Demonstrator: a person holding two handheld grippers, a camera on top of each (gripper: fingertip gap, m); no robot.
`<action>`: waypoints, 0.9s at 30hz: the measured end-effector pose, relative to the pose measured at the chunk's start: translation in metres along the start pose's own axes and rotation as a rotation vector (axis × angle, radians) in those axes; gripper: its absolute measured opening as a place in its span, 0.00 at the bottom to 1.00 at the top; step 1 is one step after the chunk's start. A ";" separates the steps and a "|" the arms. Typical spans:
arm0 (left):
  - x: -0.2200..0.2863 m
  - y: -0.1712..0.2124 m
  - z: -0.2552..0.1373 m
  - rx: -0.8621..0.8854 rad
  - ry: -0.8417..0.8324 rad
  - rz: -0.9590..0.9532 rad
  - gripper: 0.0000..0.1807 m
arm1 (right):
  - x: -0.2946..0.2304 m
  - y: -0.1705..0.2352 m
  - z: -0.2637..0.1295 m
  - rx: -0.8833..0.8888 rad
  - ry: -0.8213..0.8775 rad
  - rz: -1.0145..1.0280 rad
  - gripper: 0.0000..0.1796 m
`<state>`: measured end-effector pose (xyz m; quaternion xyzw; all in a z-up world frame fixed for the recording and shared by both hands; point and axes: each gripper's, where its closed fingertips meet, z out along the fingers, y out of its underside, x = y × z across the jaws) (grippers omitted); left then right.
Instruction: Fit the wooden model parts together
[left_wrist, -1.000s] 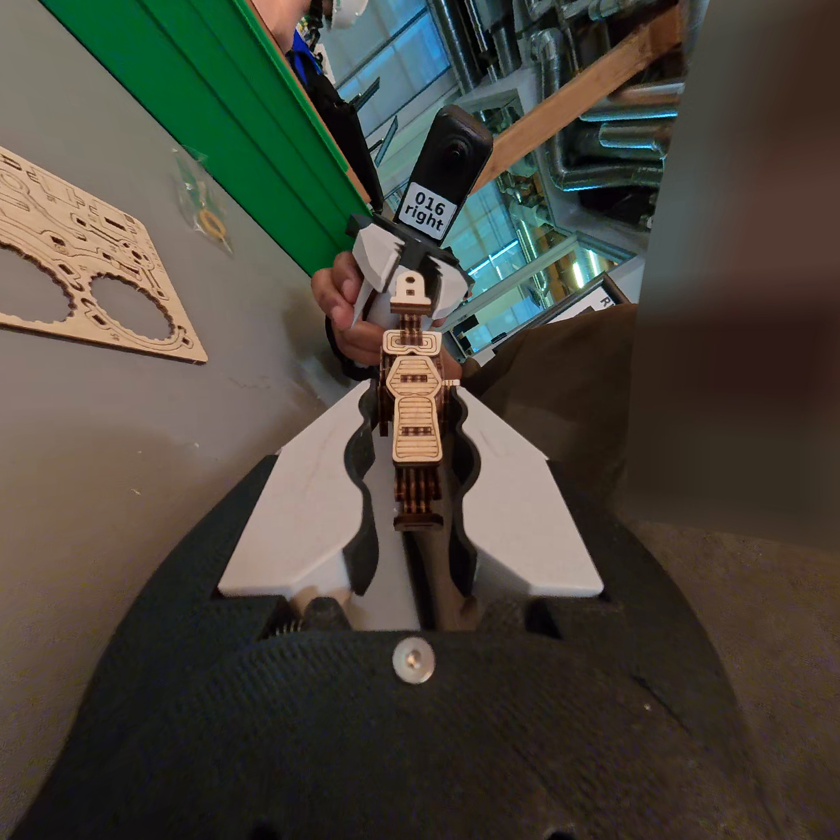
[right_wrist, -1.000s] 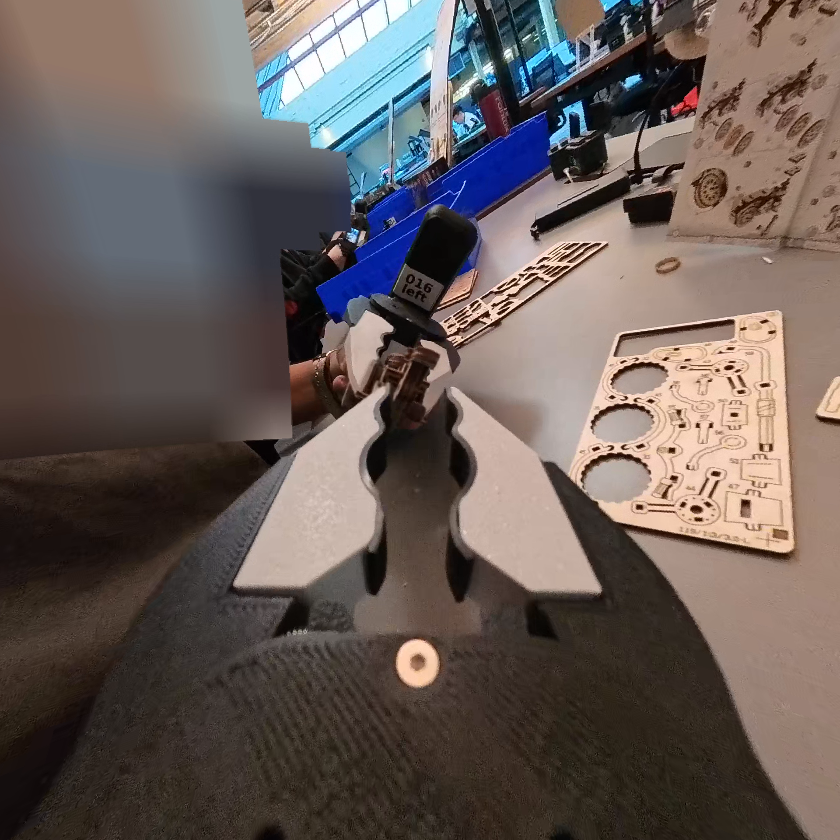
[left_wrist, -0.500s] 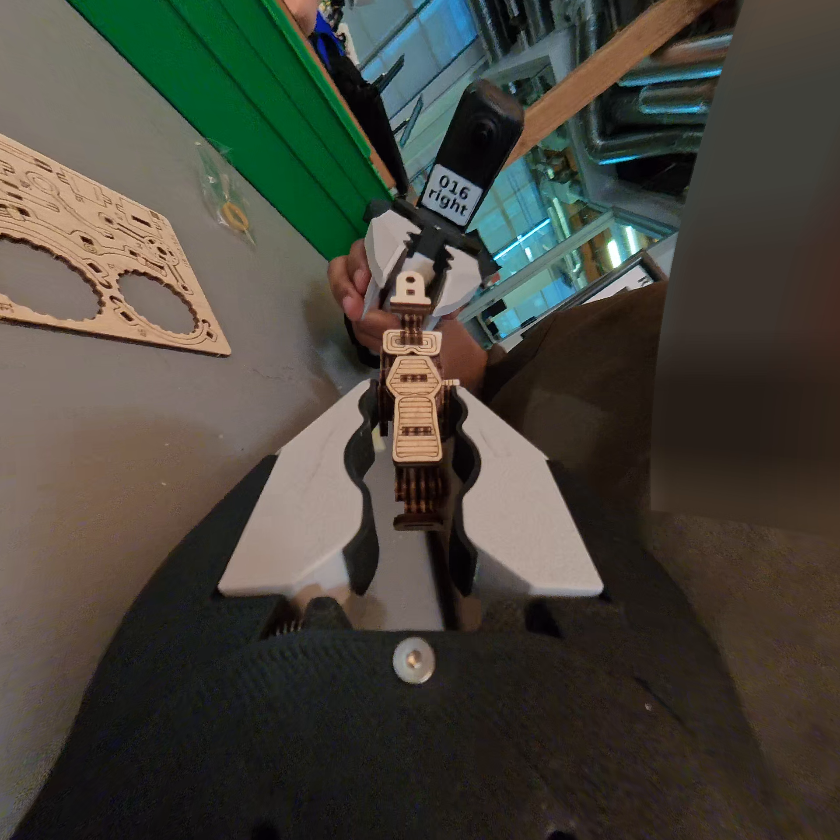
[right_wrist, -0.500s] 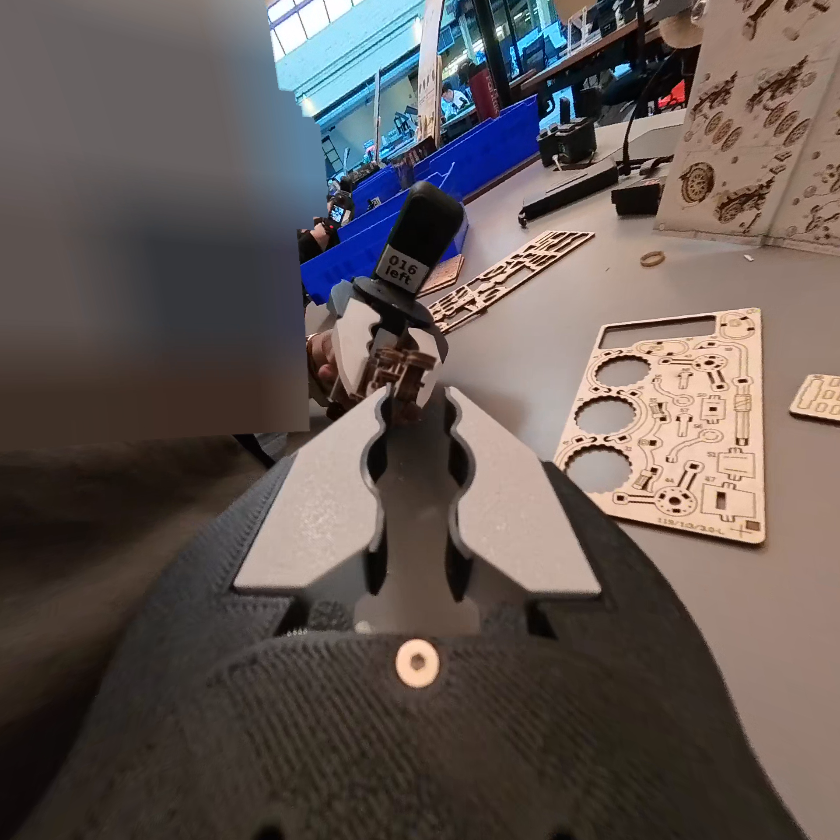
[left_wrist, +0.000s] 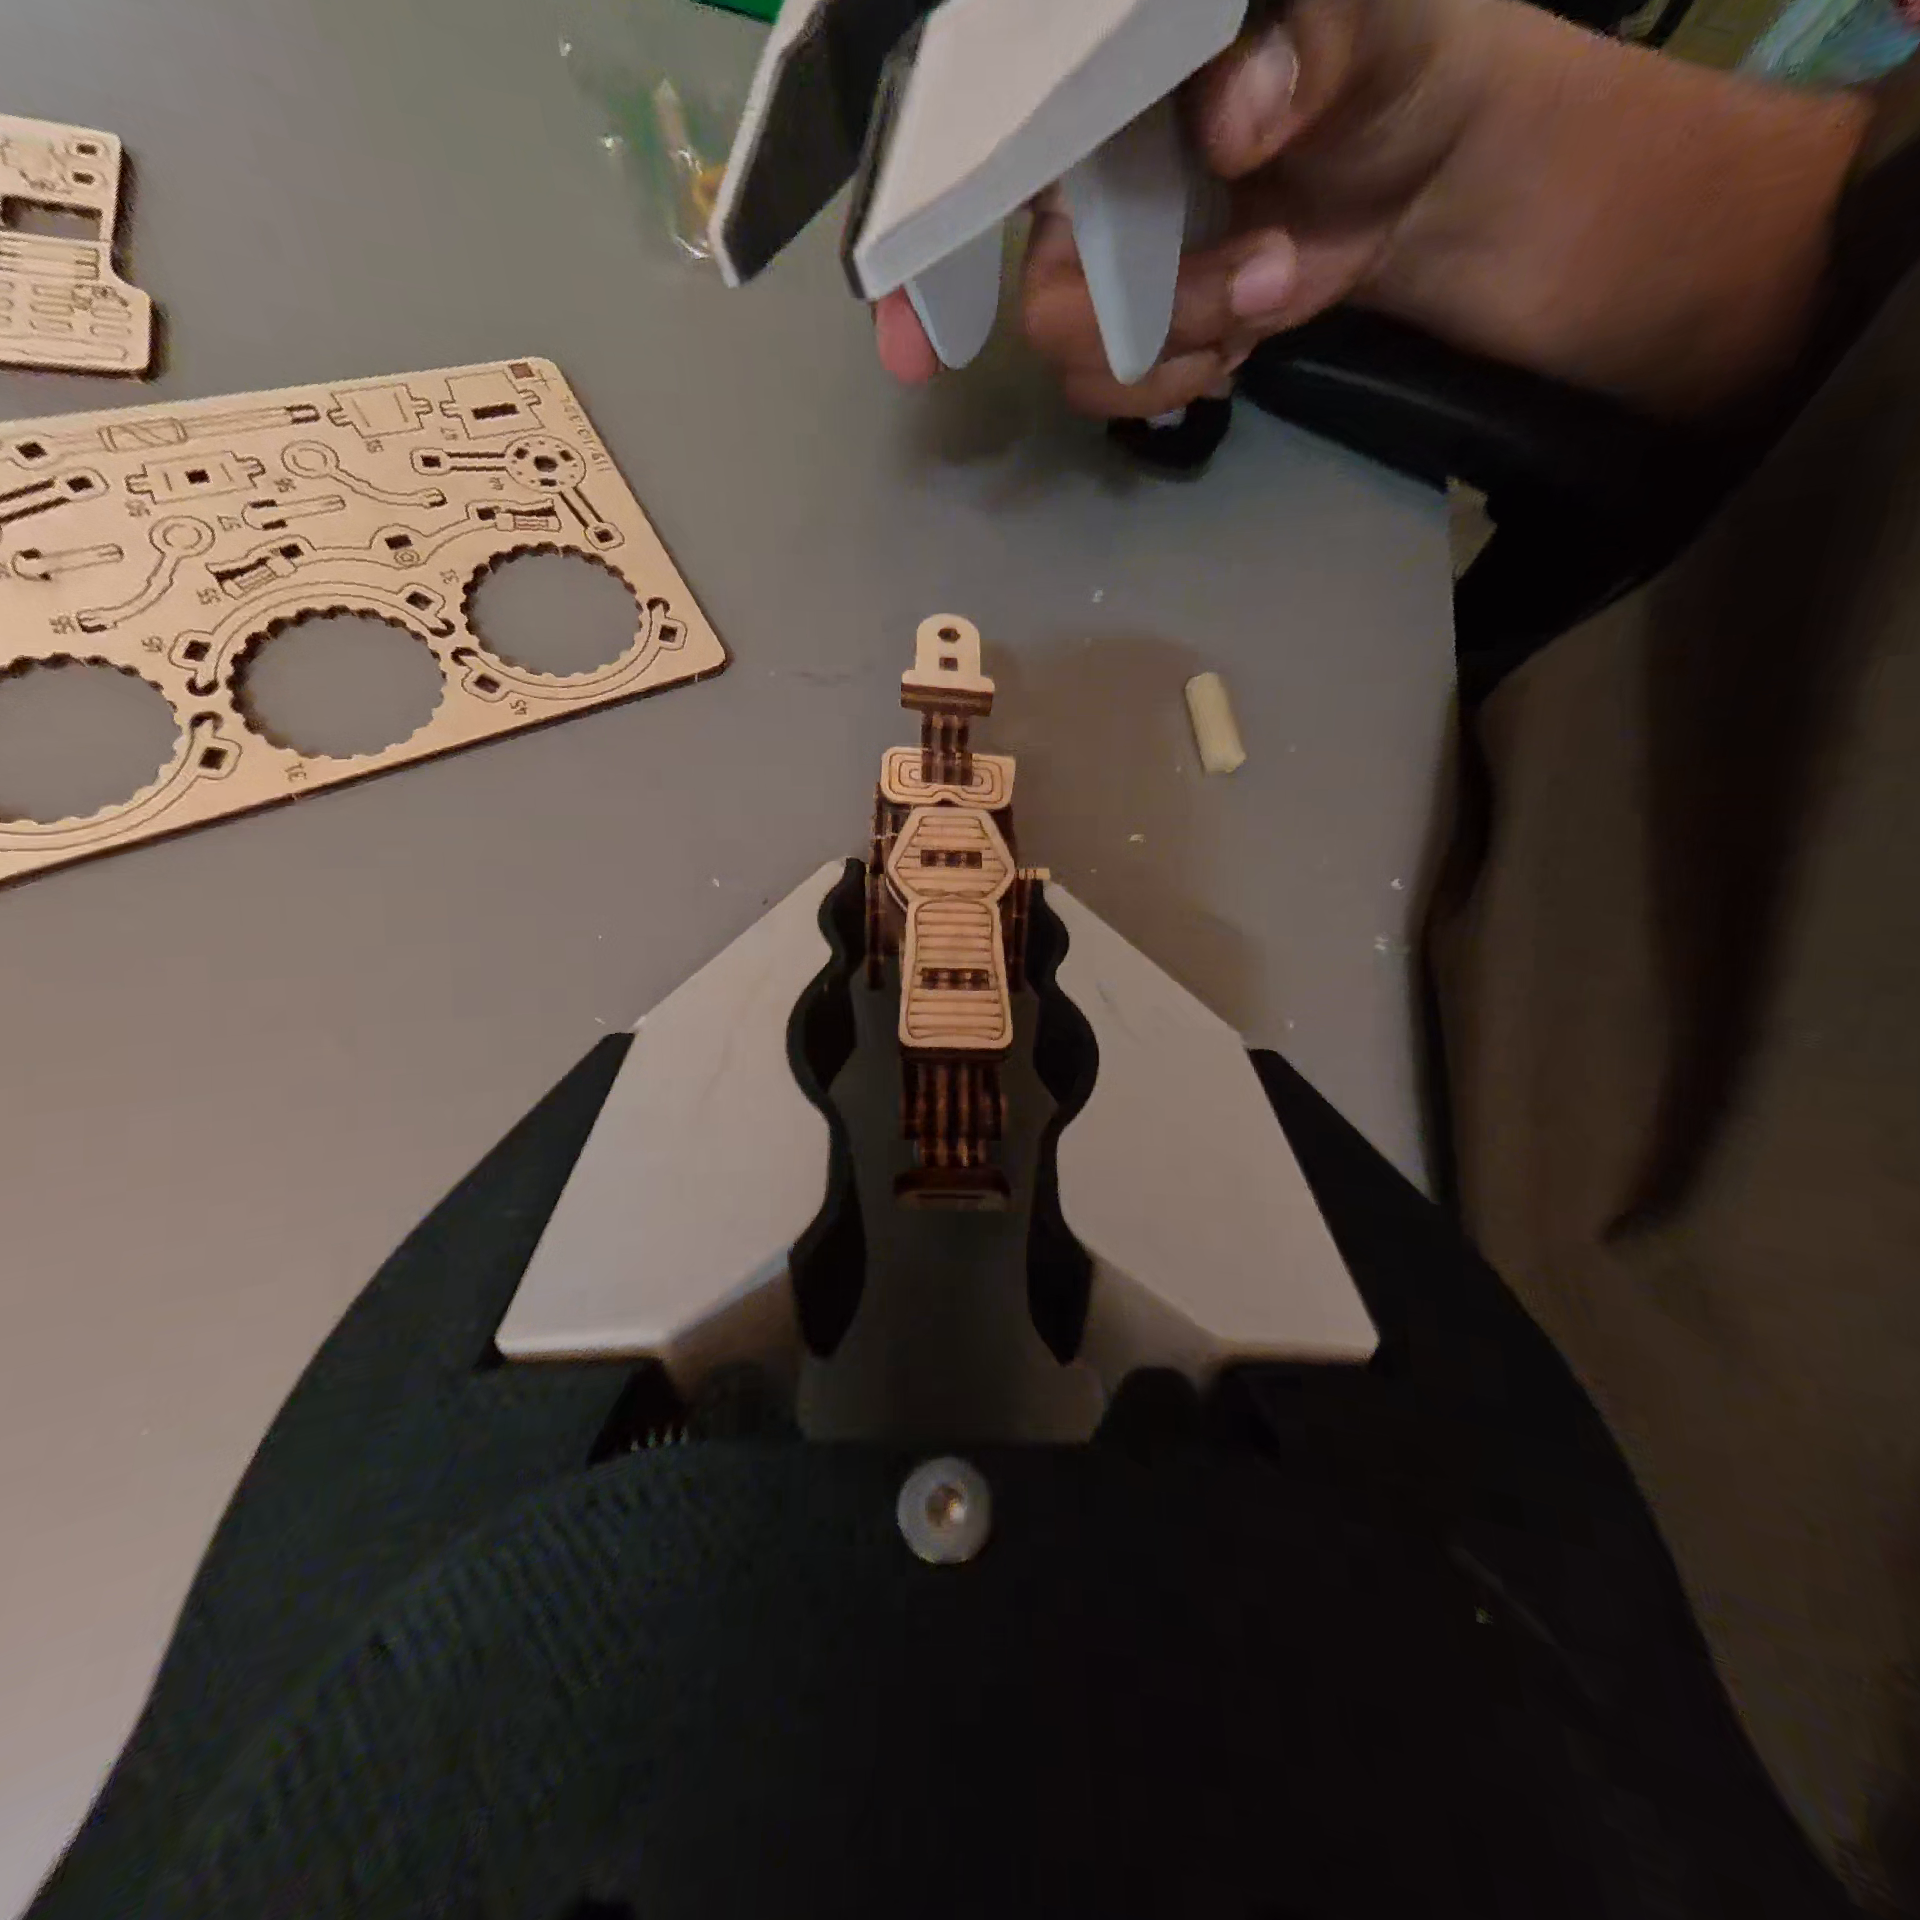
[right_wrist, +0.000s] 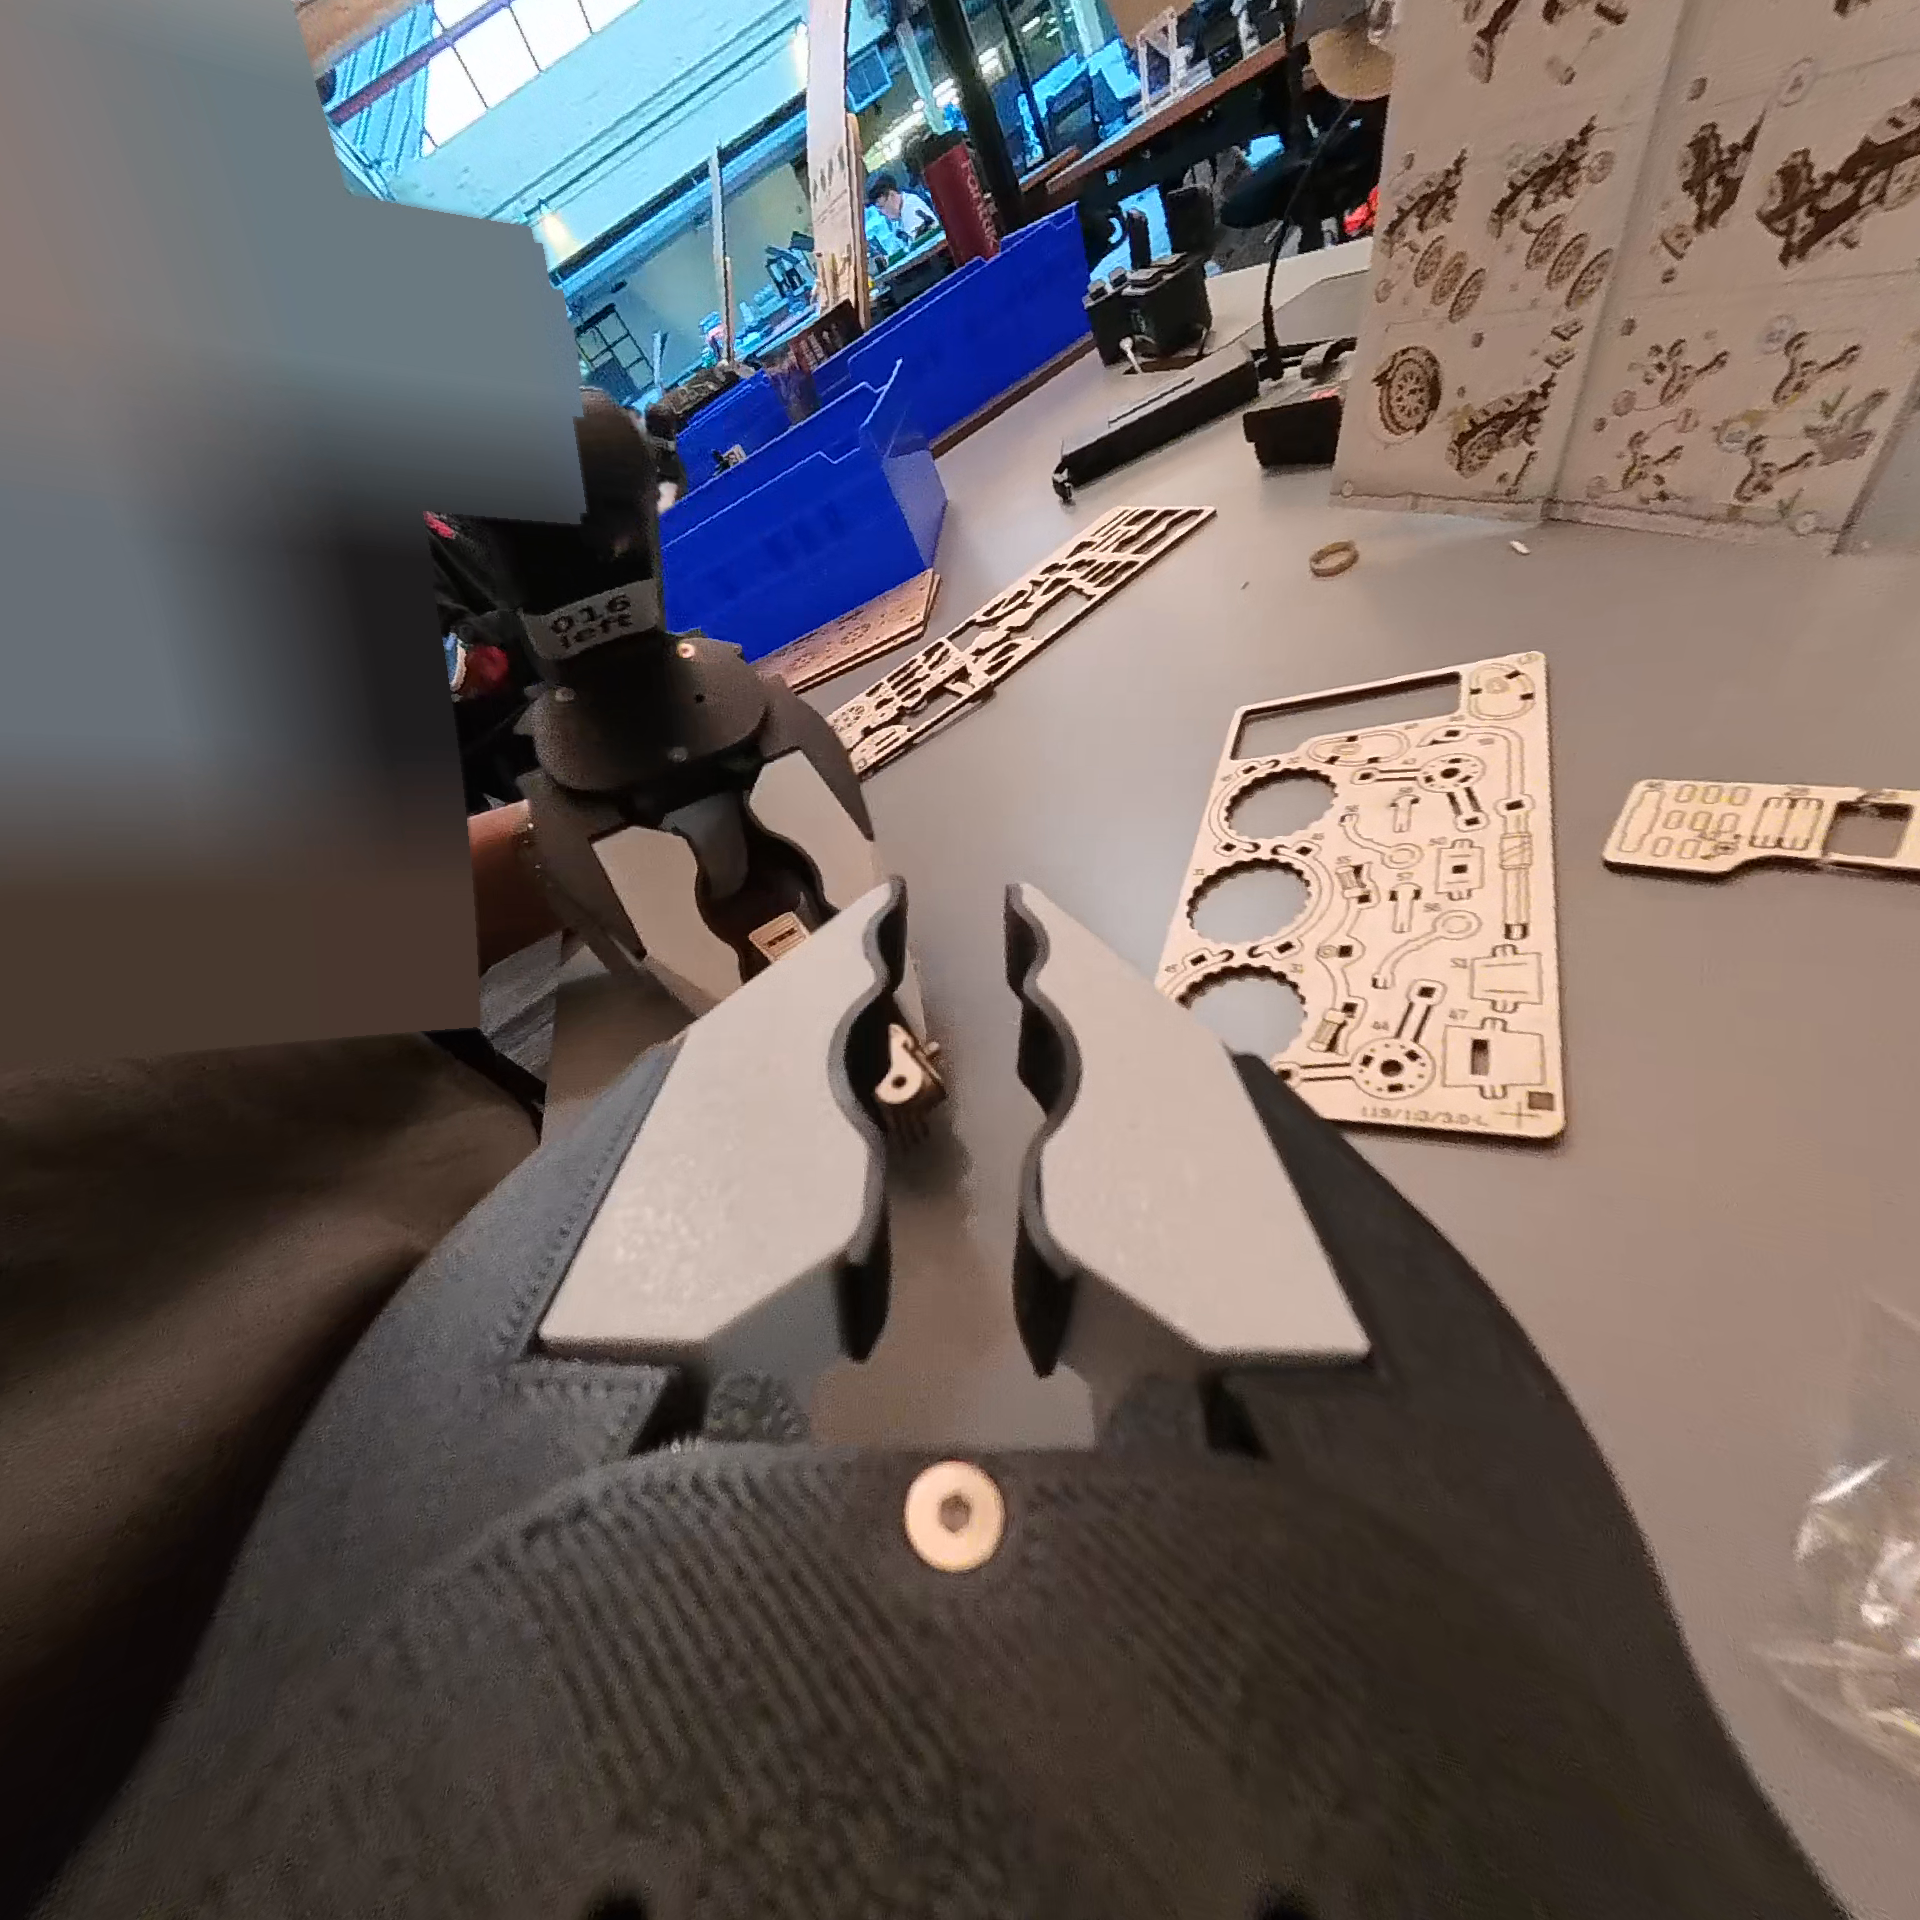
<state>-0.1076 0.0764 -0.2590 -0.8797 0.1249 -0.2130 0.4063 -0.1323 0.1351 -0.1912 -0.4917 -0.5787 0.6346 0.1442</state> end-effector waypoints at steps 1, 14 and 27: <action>0.000 0.001 0.001 -0.006 -0.007 0.007 0.16 | 0.001 0.000 0.000 -0.001 0.005 0.004 0.09; -0.002 0.005 0.005 -0.042 -0.045 0.033 0.16 | 0.006 0.015 0.004 -0.086 0.062 -0.074 0.09; -0.004 0.005 0.006 -0.051 -0.047 0.020 0.17 | 0.007 0.017 0.005 -0.097 0.068 -0.073 0.09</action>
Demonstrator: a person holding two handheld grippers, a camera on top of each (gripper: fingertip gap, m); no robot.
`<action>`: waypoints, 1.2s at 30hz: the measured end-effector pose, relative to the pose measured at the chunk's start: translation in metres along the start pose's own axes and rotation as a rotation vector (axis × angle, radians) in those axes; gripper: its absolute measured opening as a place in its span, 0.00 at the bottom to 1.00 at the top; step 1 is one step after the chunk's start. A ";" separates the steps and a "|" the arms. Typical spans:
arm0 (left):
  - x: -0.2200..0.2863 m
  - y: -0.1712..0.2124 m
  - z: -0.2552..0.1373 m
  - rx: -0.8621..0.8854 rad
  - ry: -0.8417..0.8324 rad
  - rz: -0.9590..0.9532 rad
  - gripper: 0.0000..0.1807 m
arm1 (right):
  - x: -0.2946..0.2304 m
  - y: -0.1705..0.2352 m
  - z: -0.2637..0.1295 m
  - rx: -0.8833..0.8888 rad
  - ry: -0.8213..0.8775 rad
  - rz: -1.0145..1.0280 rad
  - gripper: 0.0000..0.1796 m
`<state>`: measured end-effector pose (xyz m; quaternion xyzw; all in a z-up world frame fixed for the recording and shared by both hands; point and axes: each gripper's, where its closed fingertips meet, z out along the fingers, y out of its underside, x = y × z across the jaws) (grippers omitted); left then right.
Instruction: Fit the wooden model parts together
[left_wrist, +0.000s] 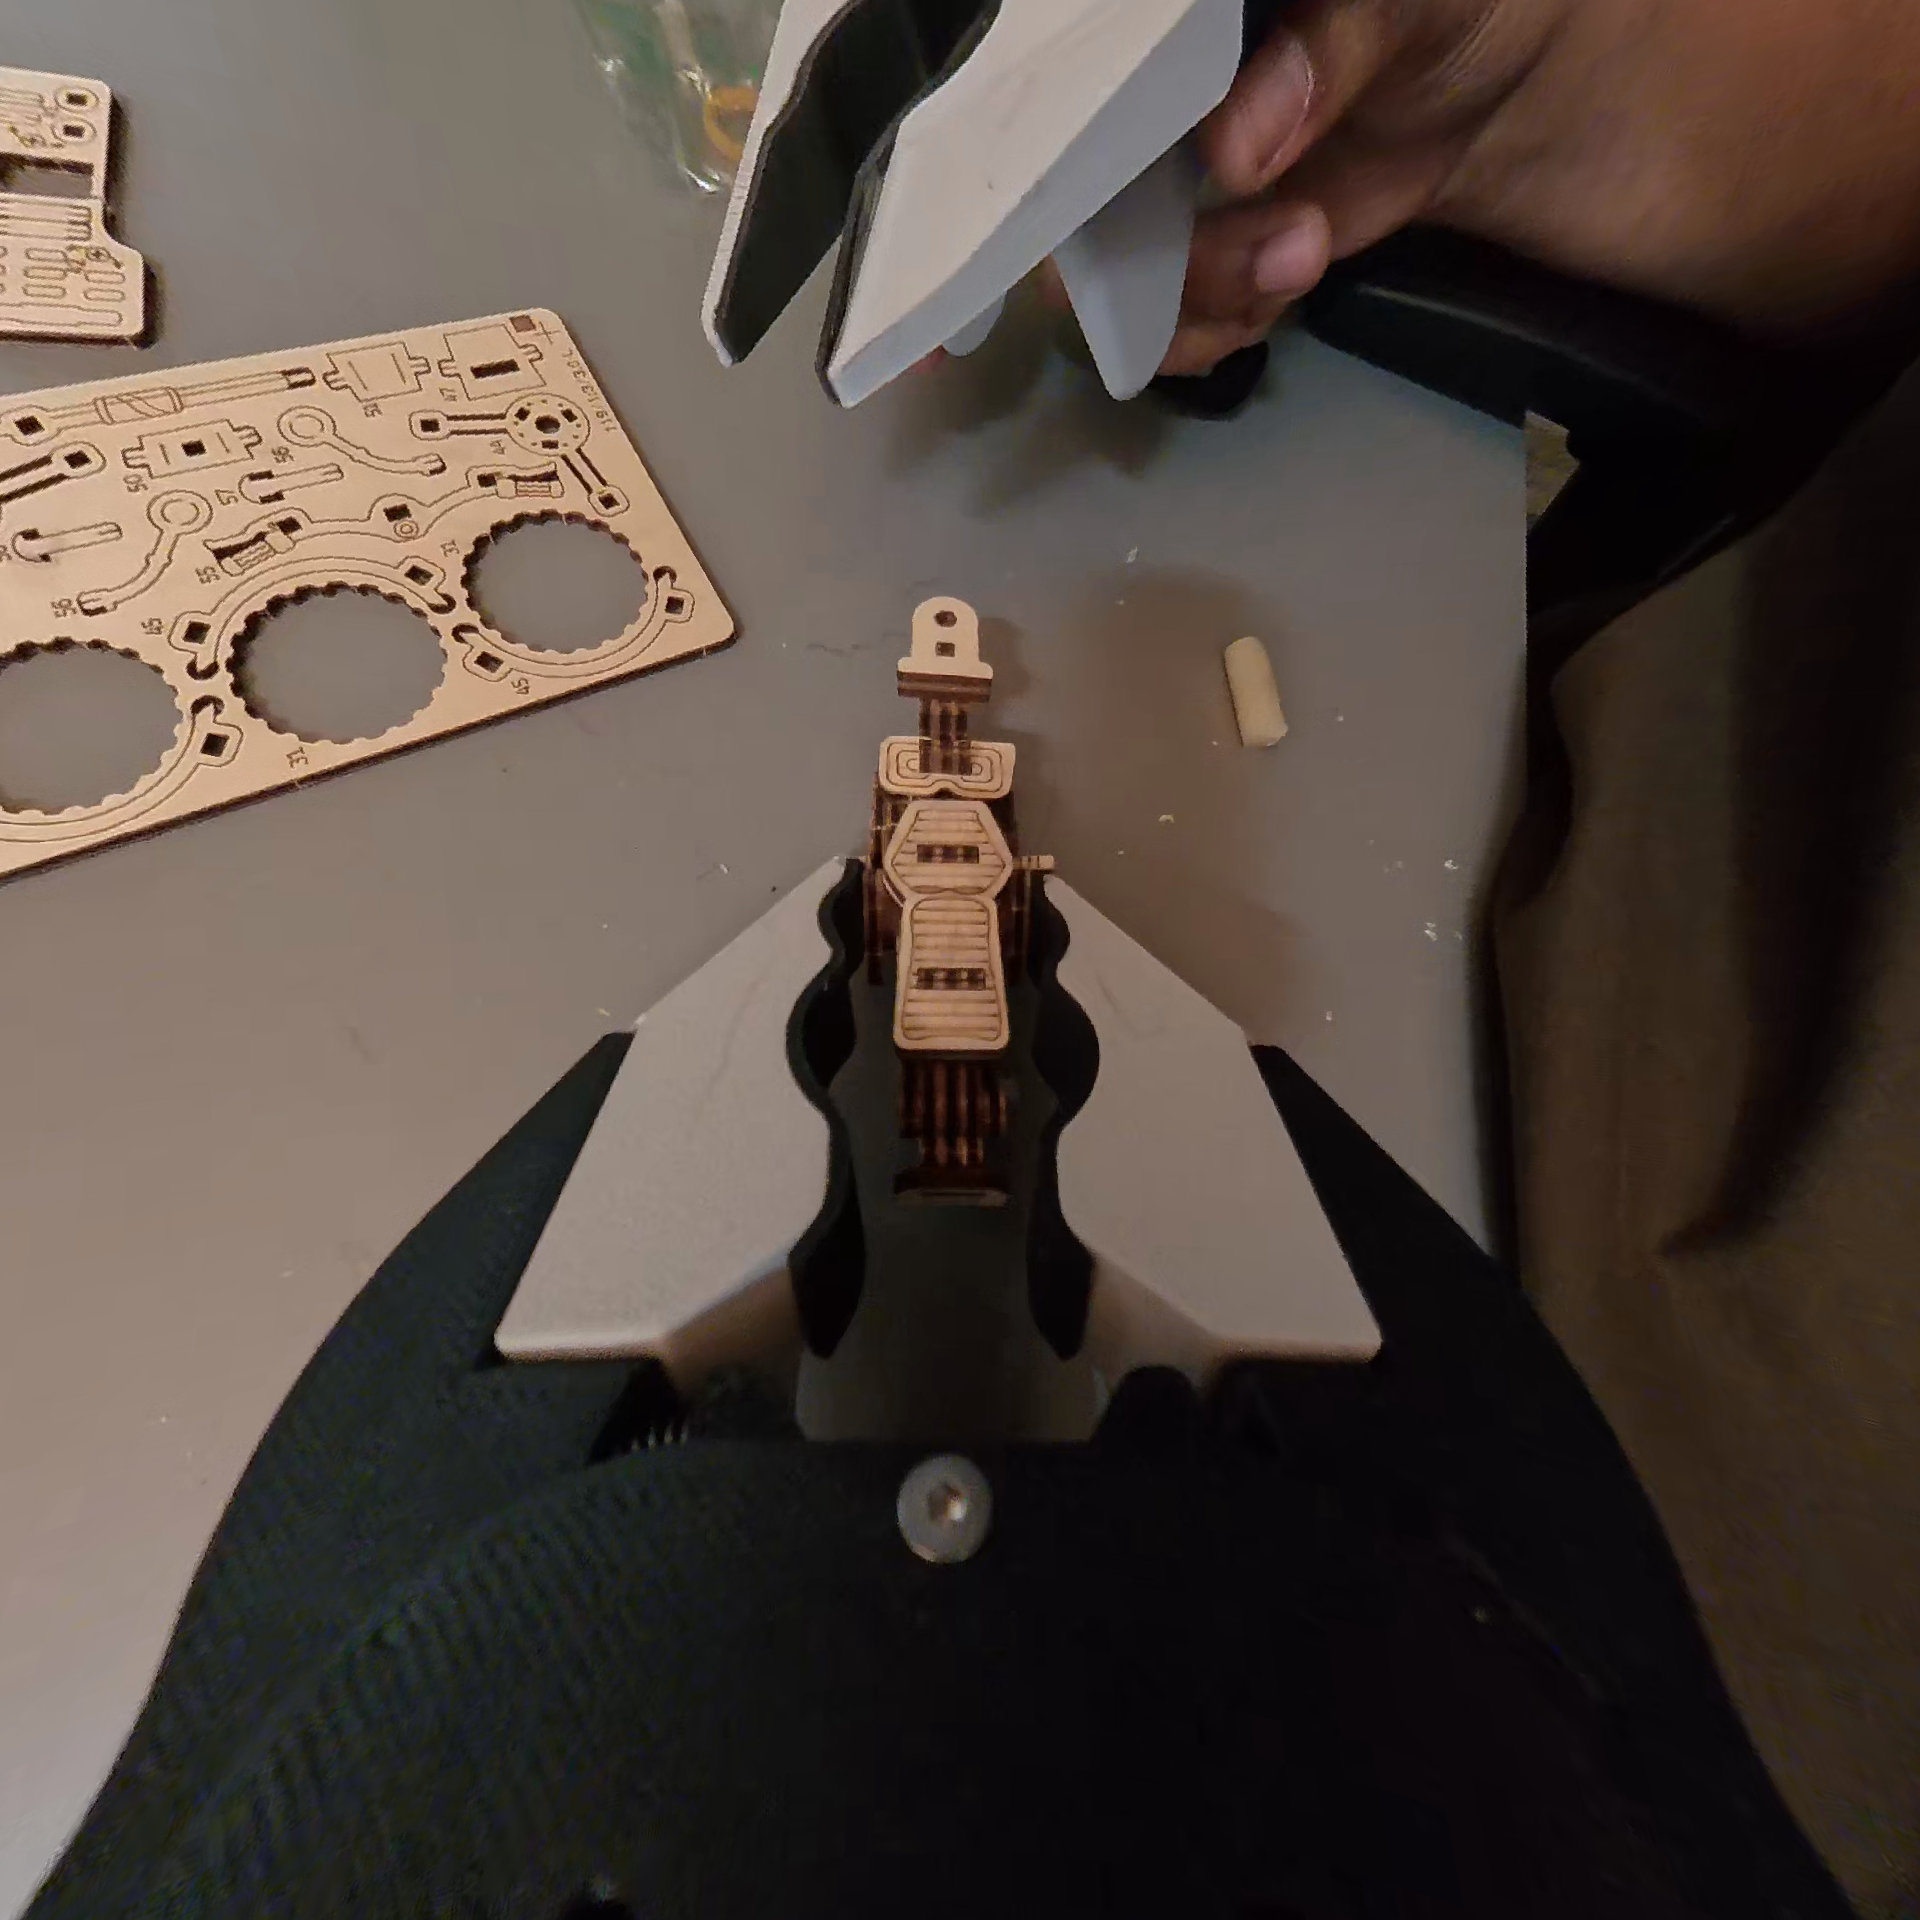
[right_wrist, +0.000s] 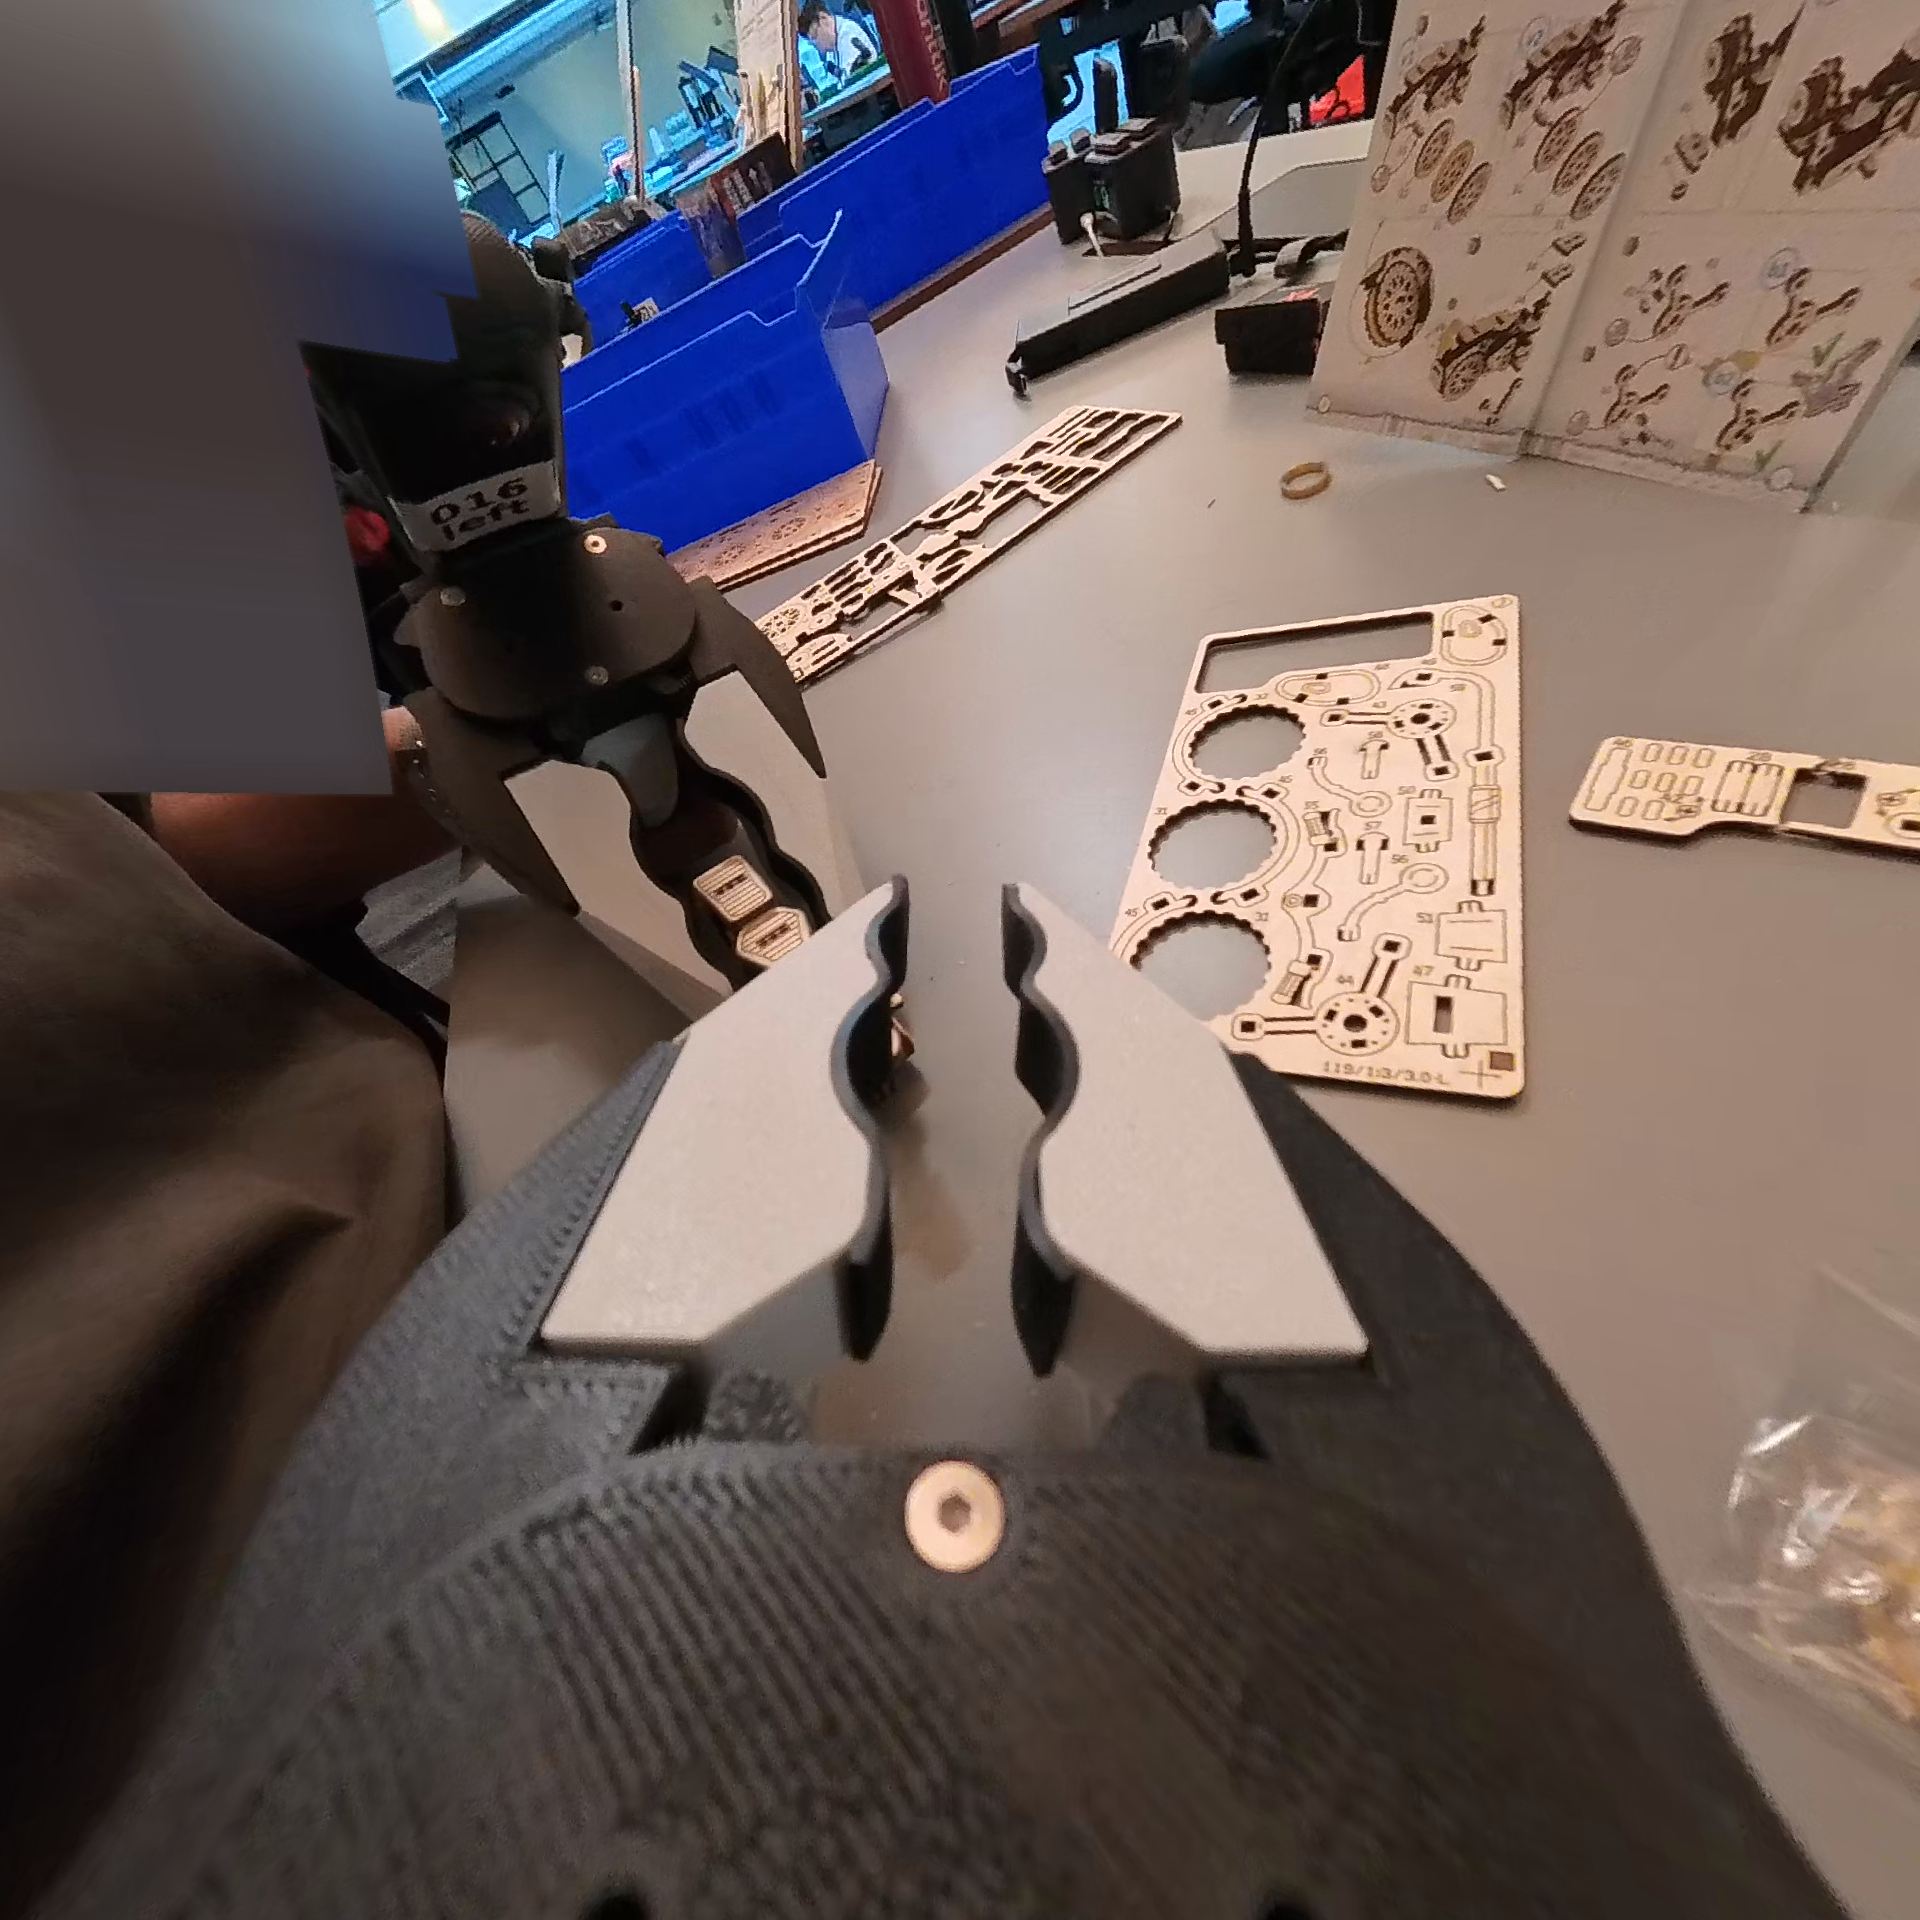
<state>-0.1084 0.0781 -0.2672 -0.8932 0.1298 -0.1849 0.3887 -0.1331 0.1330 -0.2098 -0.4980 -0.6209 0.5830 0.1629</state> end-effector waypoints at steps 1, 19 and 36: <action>-0.001 0.001 0.000 -0.006 -0.008 0.000 0.16 | 0.000 0.000 0.000 -0.001 0.001 0.000 0.09; 0.003 -0.001 -0.001 0.009 0.016 0.009 0.18 | 0.005 -0.001 -0.001 0.004 -0.004 0.052 0.09; 0.002 -0.004 -0.013 0.070 0.079 -0.043 0.20 | 0.008 -0.001 -0.002 0.010 -0.010 0.087 0.09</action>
